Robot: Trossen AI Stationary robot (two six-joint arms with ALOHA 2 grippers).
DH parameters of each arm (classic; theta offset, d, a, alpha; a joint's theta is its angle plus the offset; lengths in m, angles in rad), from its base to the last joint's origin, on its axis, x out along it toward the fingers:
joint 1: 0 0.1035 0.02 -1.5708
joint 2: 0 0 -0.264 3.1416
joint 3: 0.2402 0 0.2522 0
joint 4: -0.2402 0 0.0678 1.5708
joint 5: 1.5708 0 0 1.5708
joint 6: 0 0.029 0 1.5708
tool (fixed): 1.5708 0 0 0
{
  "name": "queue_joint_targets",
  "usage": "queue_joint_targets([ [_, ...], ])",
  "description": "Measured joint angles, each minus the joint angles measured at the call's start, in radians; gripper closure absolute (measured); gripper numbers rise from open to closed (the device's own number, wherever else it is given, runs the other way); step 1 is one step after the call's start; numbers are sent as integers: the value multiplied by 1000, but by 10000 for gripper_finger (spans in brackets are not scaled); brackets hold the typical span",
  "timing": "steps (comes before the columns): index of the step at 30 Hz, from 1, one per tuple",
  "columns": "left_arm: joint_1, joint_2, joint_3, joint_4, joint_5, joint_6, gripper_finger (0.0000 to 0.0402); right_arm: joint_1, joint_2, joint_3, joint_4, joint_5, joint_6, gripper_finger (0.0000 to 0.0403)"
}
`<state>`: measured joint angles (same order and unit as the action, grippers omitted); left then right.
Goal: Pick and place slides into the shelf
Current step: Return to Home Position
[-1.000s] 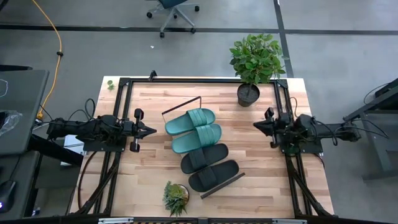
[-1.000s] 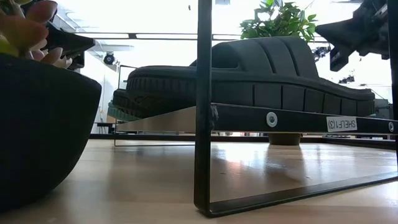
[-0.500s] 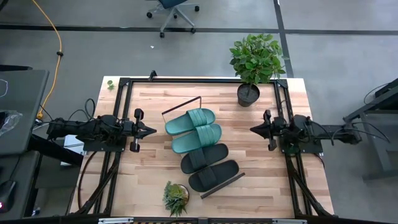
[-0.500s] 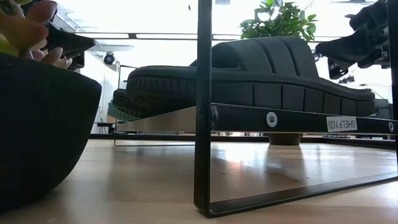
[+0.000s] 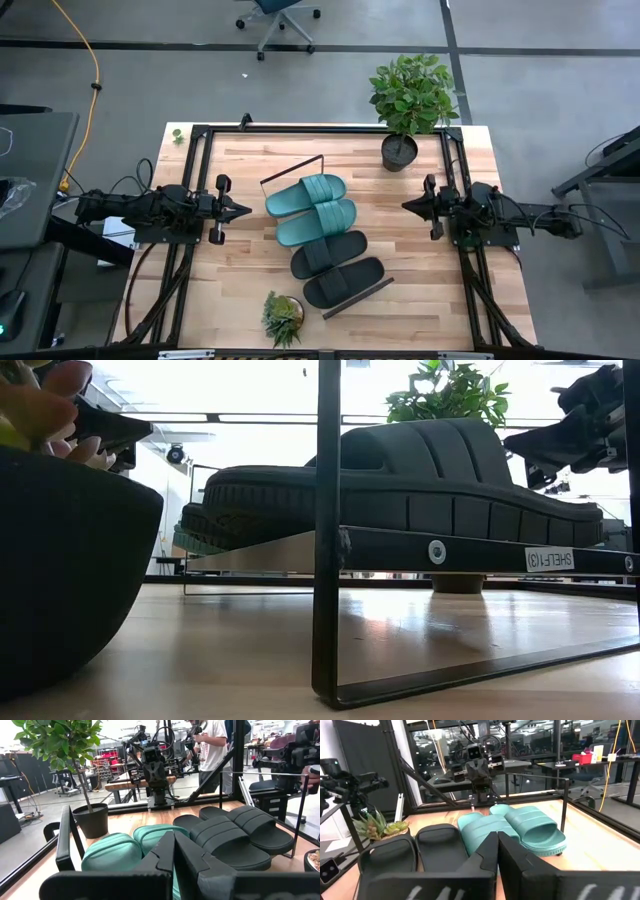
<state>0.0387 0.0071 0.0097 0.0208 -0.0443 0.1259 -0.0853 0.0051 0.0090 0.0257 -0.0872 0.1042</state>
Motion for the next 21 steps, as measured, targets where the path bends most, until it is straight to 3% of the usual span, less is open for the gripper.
queue_joint_targets([
  [5, 0, 0, 0, 0, 0, 0, 401, 0, 11, 0, -1, 11, -26, 403],
  [14, 0, 0, 0, 0, 0, 0, 401, 0, 22, 0, -5, 34, 119, 403],
  [21, 0, 0, 0, 0, 0, 0, 401, 0, 22, 0, -4, 34, 123, 403],
])
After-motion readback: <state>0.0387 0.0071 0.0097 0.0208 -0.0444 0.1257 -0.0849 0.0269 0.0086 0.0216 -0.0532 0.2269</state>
